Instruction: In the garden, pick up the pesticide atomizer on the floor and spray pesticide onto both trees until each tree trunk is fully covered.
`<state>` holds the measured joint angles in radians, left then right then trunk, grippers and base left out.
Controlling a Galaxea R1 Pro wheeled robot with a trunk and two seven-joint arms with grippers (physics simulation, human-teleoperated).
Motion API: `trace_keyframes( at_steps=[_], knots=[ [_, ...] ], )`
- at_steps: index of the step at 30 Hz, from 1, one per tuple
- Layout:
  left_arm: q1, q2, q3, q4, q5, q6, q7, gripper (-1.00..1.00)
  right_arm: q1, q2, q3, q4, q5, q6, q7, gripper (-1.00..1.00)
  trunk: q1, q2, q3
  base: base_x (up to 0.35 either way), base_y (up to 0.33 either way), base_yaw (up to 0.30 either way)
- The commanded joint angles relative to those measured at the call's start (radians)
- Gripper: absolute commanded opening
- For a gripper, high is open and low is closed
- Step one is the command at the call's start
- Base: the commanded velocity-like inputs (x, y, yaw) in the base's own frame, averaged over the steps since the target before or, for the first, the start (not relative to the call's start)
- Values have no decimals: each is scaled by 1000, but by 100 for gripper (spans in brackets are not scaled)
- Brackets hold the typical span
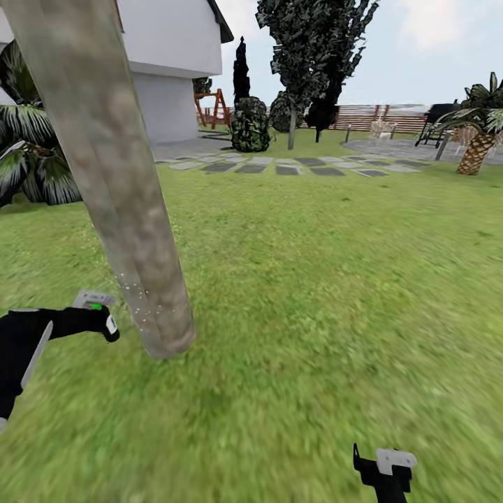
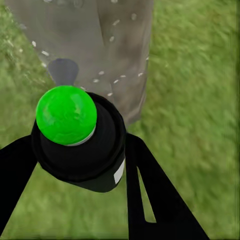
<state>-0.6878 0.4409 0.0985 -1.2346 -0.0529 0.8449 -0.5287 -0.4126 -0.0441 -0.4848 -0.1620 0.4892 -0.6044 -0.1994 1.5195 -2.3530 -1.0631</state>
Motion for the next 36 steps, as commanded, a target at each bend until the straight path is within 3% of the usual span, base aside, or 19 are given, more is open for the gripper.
trace_keyframes(
  at_steps=[1,6,14,20,36],
  knots=[
    [0,0,-2,-16,-1,4,-6,-100,0,1,0,1,0,0,0,100,0,0,0,0,0,23],
    [-2,1,1,-108,-2,13,-10,-100,0,0,1,0,0,0,0,100,0,0,0,79,-70,5],
    [0,1,5,-114,-7,26,-6,-100,0,1,0,0,0,0,0,100,0,0,0,145,-31,108],
    [3,1,64,-114,-7,26,-5,-100,0,0,0,0,0,0,0,100,0,0,0,2,0,187],
    [5,1,68,-131,-7,27,-5,-100,0,-3,0,0,0,0,0,100,0,0,0,28,-240,2]
  ],
)
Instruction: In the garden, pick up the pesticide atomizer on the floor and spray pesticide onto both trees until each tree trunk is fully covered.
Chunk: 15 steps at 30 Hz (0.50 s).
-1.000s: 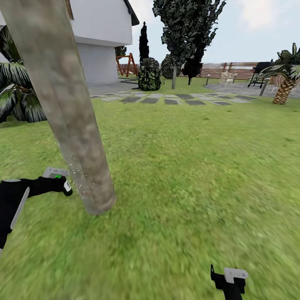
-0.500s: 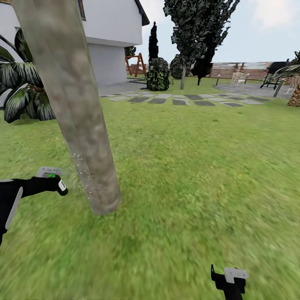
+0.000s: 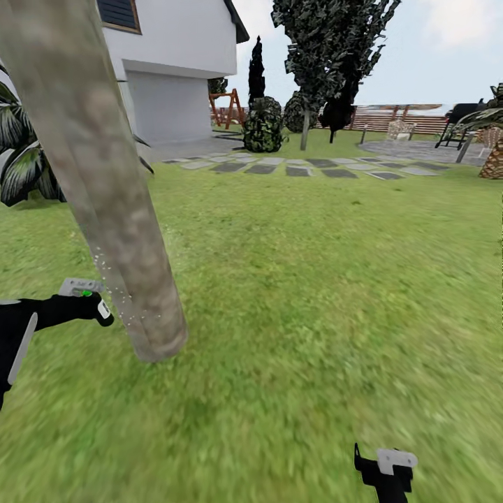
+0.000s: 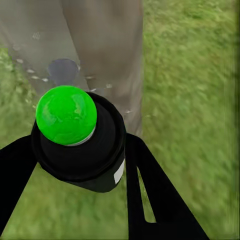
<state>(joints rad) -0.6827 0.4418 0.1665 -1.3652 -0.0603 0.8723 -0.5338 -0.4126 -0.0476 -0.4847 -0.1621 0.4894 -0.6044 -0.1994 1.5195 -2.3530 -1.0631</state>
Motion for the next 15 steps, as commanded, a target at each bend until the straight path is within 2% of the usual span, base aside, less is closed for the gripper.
trace_keyframes(
  at_steps=[1,5,12,15],
  knots=[
    [0,0,0,0,0,0,0,-100,0,0,0,0,0,0,0,100,0,0,0,0,-273,0],
    [1,0,-1,0,0,1,0,-100,0,1,0,0,0,0,0,100,0,0,0,0,-273,82],
    [2,0,-1,0,0,1,0,-100,0,3,0,0,0,0,0,100,0,0,0,7,-274,268],
    [2,0,-2,1,-1,2,4,-100,0,3,0,0,0,0,0,100,0,0,0,144,-247,271]
  ],
)
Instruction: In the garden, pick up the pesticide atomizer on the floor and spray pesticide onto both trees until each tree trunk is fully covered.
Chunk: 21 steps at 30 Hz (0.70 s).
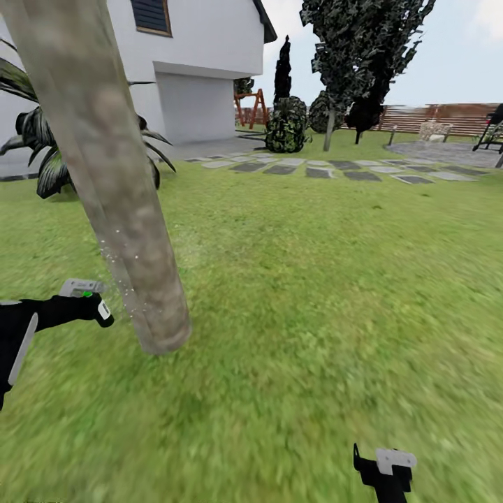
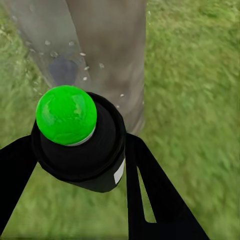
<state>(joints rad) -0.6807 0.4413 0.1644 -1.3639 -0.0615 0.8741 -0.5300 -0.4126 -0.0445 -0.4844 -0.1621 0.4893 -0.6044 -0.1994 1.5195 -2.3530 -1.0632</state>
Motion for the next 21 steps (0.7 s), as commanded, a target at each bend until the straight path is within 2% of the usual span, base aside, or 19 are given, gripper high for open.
trace_keyframes(
  at_steps=[1,5,8,12,19,21],
  knots=[
    [1,0,-1,0,0,0,0,-100,0,0,0,0,0,0,0,100,0,0,0,208,-220,125],
    [8,-1,-2,10,0,-3,5,-100,0,0,0,0,0,0,0,100,0,0,0,226,-205,32],
    [13,-3,0,41,-32,-3,7,-100,0,0,0,-1,0,0,0,100,0,0,0,250,-176,2],
    [13,-3,9,47,-39,-3,7,-100,0,0,0,0,0,0,0,100,0,0,0,47,-255,10],
    [13,-3,10,95,-41,-4,18,-100,0,0,0,0,0,0,0,100,0,0,0,1,-273,245],
    [13,-6,4,118,-55,-6,23,-100,0,0,0,0,0,0,0,100,0,0,0,0,-273,277]
  ],
)
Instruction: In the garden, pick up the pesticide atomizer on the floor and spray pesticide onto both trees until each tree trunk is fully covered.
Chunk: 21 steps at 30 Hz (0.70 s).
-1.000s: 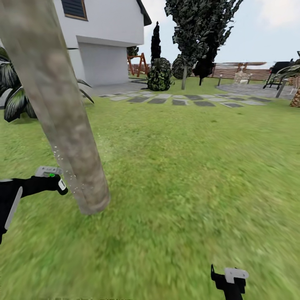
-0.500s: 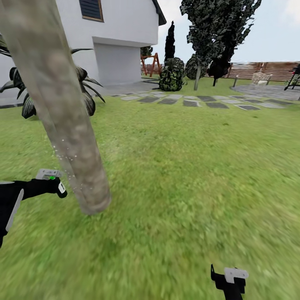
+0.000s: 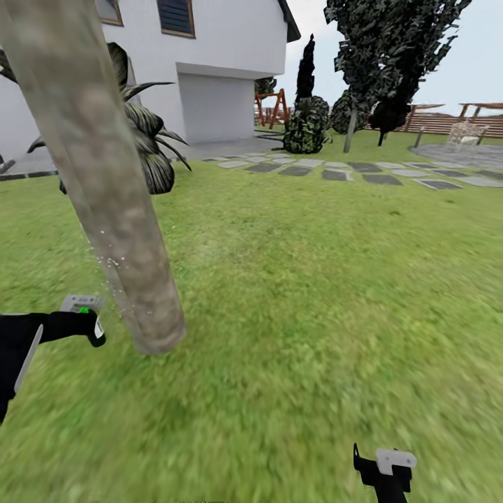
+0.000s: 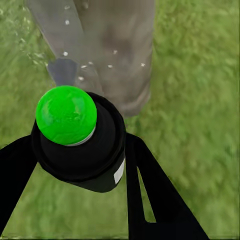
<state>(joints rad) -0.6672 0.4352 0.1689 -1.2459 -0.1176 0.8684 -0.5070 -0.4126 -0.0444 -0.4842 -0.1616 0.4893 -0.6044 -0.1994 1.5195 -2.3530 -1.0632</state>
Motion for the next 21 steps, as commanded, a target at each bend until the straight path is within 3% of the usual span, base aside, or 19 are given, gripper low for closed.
trace_keyframes(
  at_steps=[1,8,12,21],
  knots=[
    [0,-1,-1,6,-5,-1,0,-100,0,0,0,0,0,0,0,100,0,0,0,0,-274,277],
    [0,-10,-5,61,-13,-8,20,-100,0,0,0,0,0,0,0,100,0,0,0,0,-273,245],
    [0,-10,-5,66,-13,-8,57,-100,0,0,0,0,0,0,0,100,0,0,0,0,-273,18],
    [0,-10,-3,66,-14,-6,59,-100,0,-2,-1,0,0,0,0,100,0,0,0,124,-243,6]
  ],
)
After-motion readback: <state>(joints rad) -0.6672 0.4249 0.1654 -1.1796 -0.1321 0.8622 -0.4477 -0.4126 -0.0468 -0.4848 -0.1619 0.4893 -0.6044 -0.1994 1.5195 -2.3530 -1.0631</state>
